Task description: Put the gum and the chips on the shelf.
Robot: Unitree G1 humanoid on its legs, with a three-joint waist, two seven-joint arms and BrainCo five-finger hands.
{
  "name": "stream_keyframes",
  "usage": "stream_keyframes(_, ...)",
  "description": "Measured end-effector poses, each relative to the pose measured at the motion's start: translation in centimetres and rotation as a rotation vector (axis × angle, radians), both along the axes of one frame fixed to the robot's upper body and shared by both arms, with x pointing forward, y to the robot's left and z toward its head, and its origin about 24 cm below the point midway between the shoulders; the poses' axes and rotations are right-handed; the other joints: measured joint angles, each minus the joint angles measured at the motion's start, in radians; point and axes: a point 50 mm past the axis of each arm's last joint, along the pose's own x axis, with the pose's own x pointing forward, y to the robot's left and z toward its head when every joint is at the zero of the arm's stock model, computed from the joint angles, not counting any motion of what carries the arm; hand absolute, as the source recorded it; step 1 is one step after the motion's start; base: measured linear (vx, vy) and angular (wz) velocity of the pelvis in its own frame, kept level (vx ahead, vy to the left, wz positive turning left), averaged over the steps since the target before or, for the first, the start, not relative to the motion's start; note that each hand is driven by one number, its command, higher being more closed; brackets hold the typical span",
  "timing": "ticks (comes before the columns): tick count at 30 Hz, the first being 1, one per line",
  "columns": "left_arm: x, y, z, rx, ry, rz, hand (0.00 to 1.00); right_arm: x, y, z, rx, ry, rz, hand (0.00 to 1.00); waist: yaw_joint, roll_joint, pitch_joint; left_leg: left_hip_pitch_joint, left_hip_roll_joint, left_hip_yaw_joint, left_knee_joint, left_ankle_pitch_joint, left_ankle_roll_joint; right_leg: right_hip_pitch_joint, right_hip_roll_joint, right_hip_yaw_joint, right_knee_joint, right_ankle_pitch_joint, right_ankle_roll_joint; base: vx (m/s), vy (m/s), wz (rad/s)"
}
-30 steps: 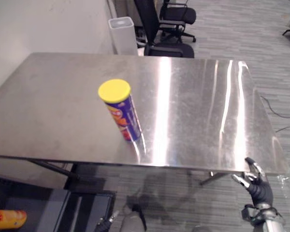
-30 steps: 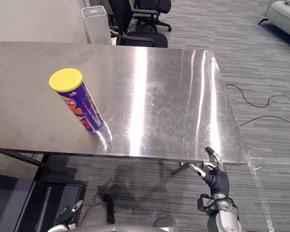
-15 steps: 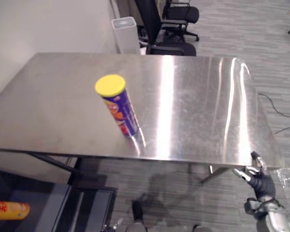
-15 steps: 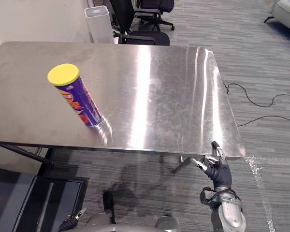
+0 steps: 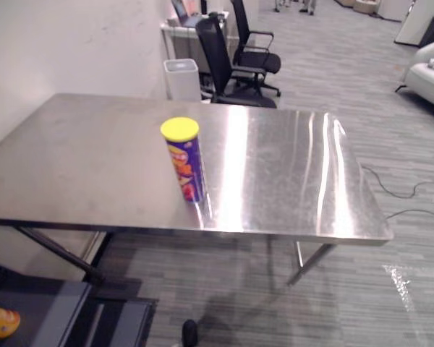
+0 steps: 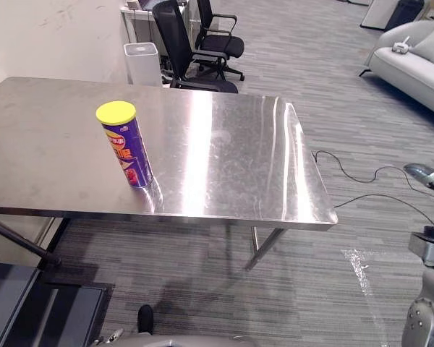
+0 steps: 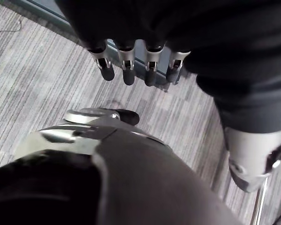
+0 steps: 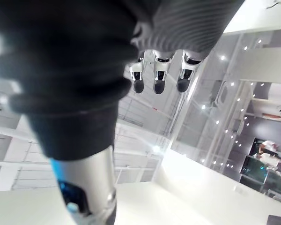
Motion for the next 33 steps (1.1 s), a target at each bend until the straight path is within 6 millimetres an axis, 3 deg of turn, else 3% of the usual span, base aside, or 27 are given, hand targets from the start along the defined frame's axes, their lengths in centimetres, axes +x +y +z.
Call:
stream_keyframes(6,0.0,0.2,0.0,-0.001,-0.001,-0.005,0.0,0.9,-1.5,-0.9,0.063,0.037,-0.027,0.0,0.009,-0.02,-0.013,0.0,-0.007,-0.001,0.0,0.019,0.006,0.0,-0.005,0.001,-0.001,0.005,-0.005,0.02,0.002,0.0)
stream_keyframes(12,0.0,0.3,0.1,0.003,-0.002,-0.006,0.0,1.8,-1.1,-0.9,0.104,0.02,0.039,0.0,0.014,-0.03,-0.02,0.0,-0.008,-0.006,0.0,0.024,0.007,0.002,-0.004,-0.001,0.002,0.006,-0.005,0.04,-0.01,0.01)
stream_keyframes(15,0.0,0.4,0.1,0.003,0.0,-0.008,0.0,3.4,-0.8,-2.0,0.164,0.055,0.123,0.0,0.015,-0.03,-0.02,0.001,-0.008,-0.01,0.0,0.025,0.007,0.003,-0.004,-0.001,0.003,0.006,-0.005,0.0,0.0,0.0)
stream_keyframes(22,0.3,0.2,0.1,-0.013,-0.004,-0.061,0.0,9.7,1.9,-5.4,0.199,0.386,0.436,0.0,0.044,-0.026,-0.015,0.001,-0.015,-0.025,0.0,0.02,0.009,0.016,-0.007,-0.021,-0.003,0.005,-0.005,-0.01,0.004,0.06)
stream_keyframes(25,0.4,0.0,0.1,-0.033,-0.006,-0.09,0.0,11.1,3.5,-7.0,0.195,0.505,0.546,0.0,0.069,-0.022,-0.011,-0.009,-0.029,-0.036,0.0,0.021,0.011,0.018,-0.018,-0.037,-0.007,-0.002,0.004,0.01,0.02,0.19)
stream_keyframes(28,0.5,0.0,0.1,-0.039,-0.008,-0.103,0.0,12.2,5.2,-8.5,0.188,0.598,0.628,0.0,0.074,-0.025,0.003,-0.03,-0.048,-0.056,0.0,0.023,0.017,0.019,-0.03,-0.061,-0.019,0.0,0.011,0.03,0.023,0.23)
stream_keyframes(33,0.7,0.3,0.2,-0.048,-0.021,-0.085,0.0,13.5,7.7,-8.9,0.151,0.659,0.729,0.0,0.097,-0.041,0.045,-0.042,-0.077,-0.085,0.0,0.026,0.026,0.036,-0.05,-0.092,-0.03,0.006,0.019,0.07,0.008,0.17)
